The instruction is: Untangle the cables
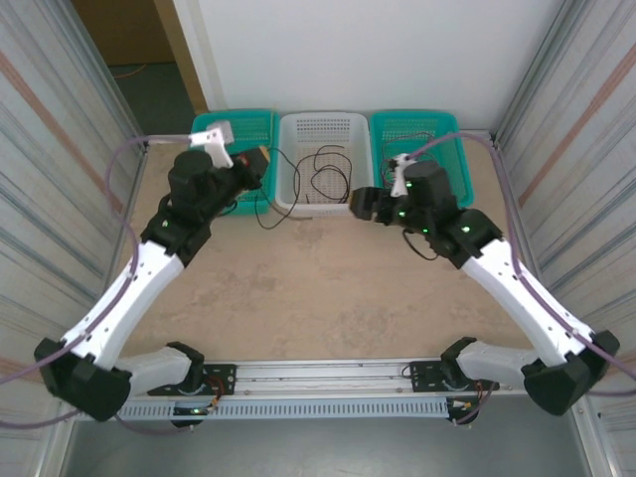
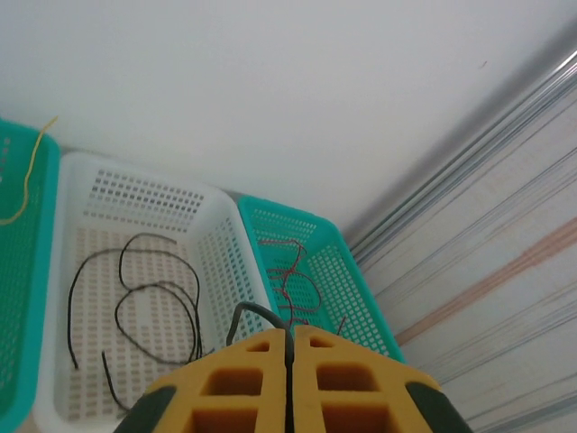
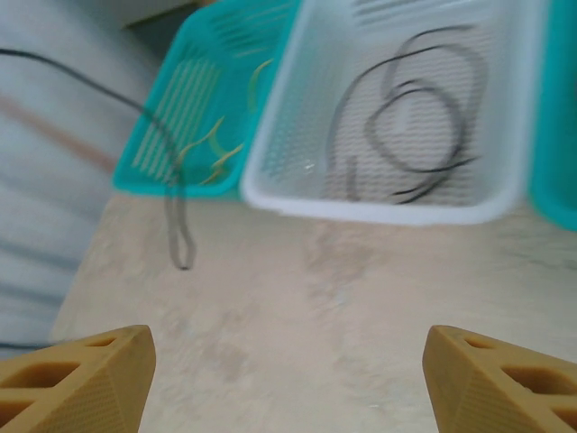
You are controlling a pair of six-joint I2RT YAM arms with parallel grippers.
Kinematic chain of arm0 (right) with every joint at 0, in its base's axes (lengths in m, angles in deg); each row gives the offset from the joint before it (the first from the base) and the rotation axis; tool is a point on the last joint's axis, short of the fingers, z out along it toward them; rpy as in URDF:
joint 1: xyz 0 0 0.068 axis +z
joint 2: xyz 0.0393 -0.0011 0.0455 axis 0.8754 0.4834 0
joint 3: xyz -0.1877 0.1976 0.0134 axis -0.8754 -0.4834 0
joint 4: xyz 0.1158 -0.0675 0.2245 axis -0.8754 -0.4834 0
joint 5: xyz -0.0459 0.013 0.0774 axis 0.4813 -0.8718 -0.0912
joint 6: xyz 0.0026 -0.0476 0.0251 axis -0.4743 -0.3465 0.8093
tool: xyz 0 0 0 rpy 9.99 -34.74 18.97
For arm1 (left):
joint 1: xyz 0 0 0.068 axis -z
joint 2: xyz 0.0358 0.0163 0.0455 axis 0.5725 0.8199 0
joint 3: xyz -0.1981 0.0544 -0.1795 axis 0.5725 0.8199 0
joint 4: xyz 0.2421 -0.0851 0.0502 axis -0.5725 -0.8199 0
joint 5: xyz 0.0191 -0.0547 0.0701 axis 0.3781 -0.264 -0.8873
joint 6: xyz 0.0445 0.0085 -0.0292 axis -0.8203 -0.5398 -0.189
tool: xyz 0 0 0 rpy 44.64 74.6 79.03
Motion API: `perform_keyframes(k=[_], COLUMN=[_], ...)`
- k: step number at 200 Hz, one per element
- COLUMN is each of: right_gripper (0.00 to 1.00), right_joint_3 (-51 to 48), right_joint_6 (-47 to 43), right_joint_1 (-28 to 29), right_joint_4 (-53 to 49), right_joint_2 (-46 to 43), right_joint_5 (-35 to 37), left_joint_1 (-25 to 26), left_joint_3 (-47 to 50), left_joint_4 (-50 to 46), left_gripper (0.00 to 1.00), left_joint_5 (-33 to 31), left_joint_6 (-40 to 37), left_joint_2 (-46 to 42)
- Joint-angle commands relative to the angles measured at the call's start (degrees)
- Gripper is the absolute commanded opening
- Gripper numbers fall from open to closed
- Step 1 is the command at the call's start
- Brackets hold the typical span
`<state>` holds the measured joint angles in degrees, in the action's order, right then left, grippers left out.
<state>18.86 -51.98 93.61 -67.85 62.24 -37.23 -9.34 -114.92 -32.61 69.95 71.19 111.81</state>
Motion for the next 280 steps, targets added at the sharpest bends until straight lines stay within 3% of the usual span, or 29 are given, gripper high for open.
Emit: perform_keyframes(k=[1,52,59,71,78,85,88,114,122,139,166,179,189,199,217,232,259,266,280], right_gripper=[0.77,0.77,0.77,0.78,0.8,0.81,0.81,0.9,1.0,0.99,0.99,0.99,0.99,0.99,0.99,0.99,0.99,0.99,0.99], right_joint_3=[-3.27,-5.81,-5.82,-5.74,-5.9,-6.43,-6.74,-12.95,-16.34,-24.44,-34.95,-35.15,-34.65,-34.65,-38.84,-43.24,-45.77,-43.94,-46.44], right_joint_6=[2.24,2.53,2.36,2.34,2.42,2.43,2.38,-0.12,0.16,3.8,-4.01,-5.42,-7.08,-7.55,-15.14,-20.92,-25.68,-27.62,-31.62], right_joint_1=[-3.58,-5.03,-5.45,-6.28,-6.73,-7.06,-7.15,-7.37,-7.48,-7.68,-11.39,-13.77,-15.64,-16.7,-16.86,-18.04,-22.54,-22.58,-25.2], right_joint_4=[-6.0,-8.68,-9.48,-10.92,-11.52,-11.46,-11.11,-1.57,2.7,12.18,26.6,26.15,25.17,25.38,37.9,52.44,68.68,66.16,75.95], right_joint_2=[-1.74,-6.15,-6.7,-7.61,-8.17,-9.76,-10.45,-17.44,-19.79,-23.57,-24.14,-19.48,-14.28,-9.24,-0.75,5.36,15.93,16.87,20.19], right_joint_5=[1.79,4.43,5.53,8.32,10.47,12.56,13.16,16.35,18.7,27.92,30.92,35.25,38.48,42.88,48.83,48.16,37.28,35.43,26.1], left_joint_1=[-1.71,-3.51,-3.61,-3.56,-3.53,-3.58,-3.6,-3.31,-3.18,-3.06,-2.38,-2.03,-3.0,-5.58,-12.61,-18.96,-21.88,-21.85,-21.73], left_joint_3=[-8.92,-25.6,-26.53,-28.33,-29.1,-29.18,-29.02,-26.22,-25.68,-22.37,-6.37,4.44,10.93,15.42,27.41,37.48,44.88,43.32,41.4], left_joint_4=[1.17,5.97,6.69,5.35,4.09,3.39,3.29,0.64,-1.35,-3.58,4.04,10.58,12.24,8.66,11.61,19.67,36.37,34.5,34.47], left_gripper=[0.0,0.0,0.15,0.53,0.7,0.95,0.98,0.99,0.99,0.99,0.99,0.99,0.99,0.99,0.99,0.99,0.99,0.99,0.99], left_joint_5=[4.96,13.95,15.43,16.52,16.89,17.39,17.51,14.25,11.96,6.2,-11.22,-21.82,-32.52,-36.91,-37.81,-33.21,-31.57,-28.86,-26.4], left_joint_6=[-5.81,-3.7,-3.13,-2.0,-1.49,-1.09,-1.04,-3.11,-5.62,-11.37,-24.15,-34.8,-37.22,-38.63,-37.99,-36.54,-38.12,-39.24,-40.67], left_joint_2=[7.3,29.63,32.2,35.86,37.37,38.4,38.57,36.63,35.19,30.29,17.83,12.42,9.69,7.47,3.23,1.27,6.47,8.47,12.21])
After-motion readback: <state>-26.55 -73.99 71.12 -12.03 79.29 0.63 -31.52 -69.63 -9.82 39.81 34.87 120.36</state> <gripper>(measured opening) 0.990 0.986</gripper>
